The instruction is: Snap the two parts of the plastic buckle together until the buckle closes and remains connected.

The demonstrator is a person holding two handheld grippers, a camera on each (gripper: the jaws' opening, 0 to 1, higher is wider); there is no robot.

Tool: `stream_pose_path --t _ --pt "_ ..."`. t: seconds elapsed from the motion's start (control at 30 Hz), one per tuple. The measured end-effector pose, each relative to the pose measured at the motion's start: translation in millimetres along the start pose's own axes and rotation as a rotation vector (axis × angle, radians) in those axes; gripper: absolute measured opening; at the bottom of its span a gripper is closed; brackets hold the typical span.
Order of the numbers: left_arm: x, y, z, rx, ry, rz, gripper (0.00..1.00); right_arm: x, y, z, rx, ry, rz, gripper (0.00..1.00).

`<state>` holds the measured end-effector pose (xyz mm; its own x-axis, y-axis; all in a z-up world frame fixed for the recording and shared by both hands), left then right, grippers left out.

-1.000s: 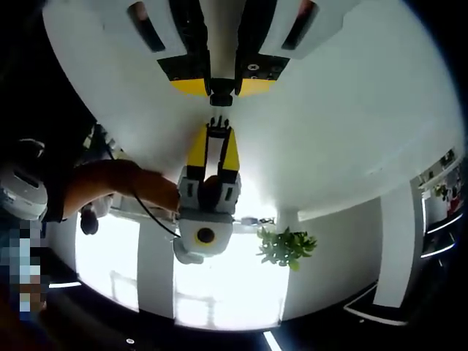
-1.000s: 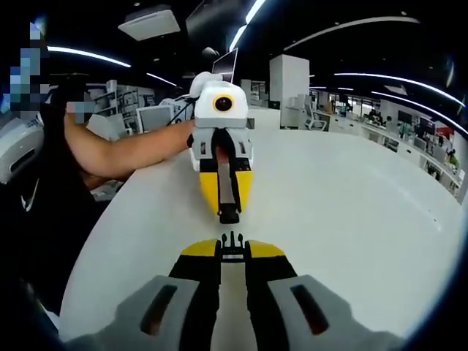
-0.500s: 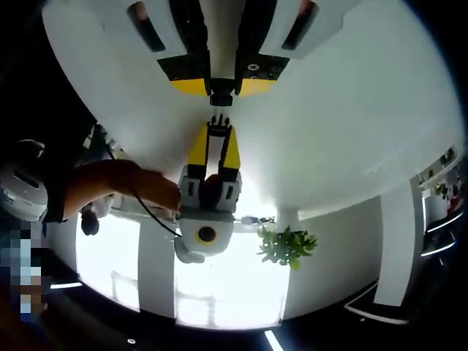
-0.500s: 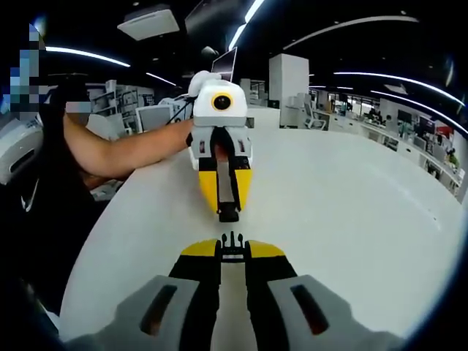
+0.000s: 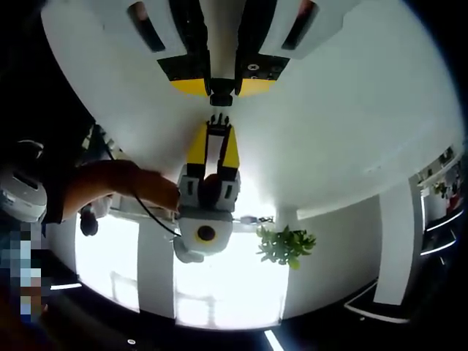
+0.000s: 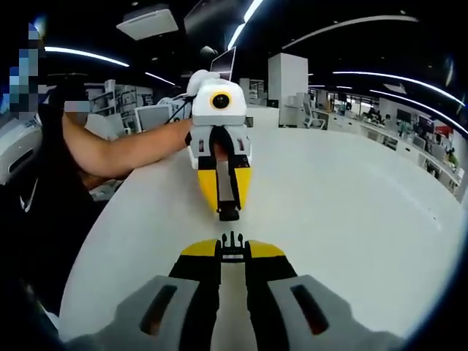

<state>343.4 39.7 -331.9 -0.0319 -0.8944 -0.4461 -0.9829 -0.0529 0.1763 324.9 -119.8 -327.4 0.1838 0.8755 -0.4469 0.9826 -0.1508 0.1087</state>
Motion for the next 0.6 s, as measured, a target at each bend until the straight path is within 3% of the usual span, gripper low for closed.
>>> stream_pose_path --t 0.6 --pt "0.0 -0.9 -1.2 0.008 0.009 0.003 0.11 2.3 -0.8 -2.9 -0.013 0.019 0.002 0.11"
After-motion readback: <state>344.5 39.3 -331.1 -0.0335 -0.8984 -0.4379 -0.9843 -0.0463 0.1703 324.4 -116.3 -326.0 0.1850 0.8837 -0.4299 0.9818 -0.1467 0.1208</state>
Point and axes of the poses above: the point that each gripper's makers call its tool centre point, and the gripper's own axes: x roughly forward along the fingers, y roughly to its right, z roughly out of its underside, the point moved 7 cm from there along -x, roughly backward along the fingers, and after that the axes turned 5 degrees about -x, right-handed, at the moved point
